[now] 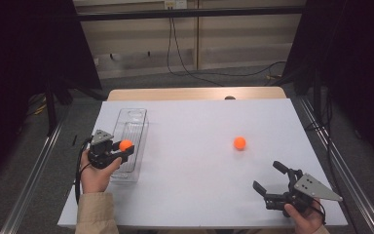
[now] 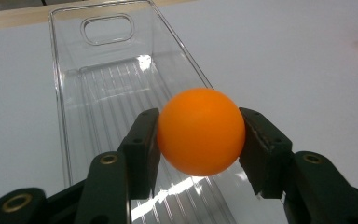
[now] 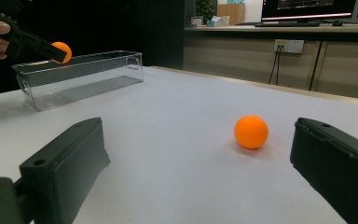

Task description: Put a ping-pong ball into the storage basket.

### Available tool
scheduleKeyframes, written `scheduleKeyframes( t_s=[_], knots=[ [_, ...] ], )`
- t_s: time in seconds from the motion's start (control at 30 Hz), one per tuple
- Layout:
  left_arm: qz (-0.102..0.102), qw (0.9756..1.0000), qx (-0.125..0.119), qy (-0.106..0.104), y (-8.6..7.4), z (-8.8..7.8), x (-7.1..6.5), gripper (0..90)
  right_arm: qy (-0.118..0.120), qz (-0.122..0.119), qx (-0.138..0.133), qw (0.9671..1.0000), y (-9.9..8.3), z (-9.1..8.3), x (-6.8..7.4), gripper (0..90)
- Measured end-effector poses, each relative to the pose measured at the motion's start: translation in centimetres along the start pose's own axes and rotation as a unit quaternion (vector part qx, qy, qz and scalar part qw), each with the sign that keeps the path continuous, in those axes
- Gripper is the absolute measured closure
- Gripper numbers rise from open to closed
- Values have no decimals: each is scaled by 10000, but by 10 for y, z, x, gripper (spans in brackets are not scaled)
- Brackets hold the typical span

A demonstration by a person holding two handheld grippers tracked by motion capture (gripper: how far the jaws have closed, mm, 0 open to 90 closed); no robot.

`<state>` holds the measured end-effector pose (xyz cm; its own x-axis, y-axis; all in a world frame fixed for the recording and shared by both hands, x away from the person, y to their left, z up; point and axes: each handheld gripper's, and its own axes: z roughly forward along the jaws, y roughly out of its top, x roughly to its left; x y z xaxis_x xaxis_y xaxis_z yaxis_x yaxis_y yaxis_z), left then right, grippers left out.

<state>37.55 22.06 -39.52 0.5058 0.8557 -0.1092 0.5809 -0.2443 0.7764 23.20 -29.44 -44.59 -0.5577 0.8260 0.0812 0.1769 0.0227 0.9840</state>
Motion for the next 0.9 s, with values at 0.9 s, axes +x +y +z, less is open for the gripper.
scheduleKeyframes(
  t_s=[0.9],
  knots=[
    [18,9996,-27,295,-2,0,2,429,12,-4,3,10000,0,0,0,25]
  ],
)
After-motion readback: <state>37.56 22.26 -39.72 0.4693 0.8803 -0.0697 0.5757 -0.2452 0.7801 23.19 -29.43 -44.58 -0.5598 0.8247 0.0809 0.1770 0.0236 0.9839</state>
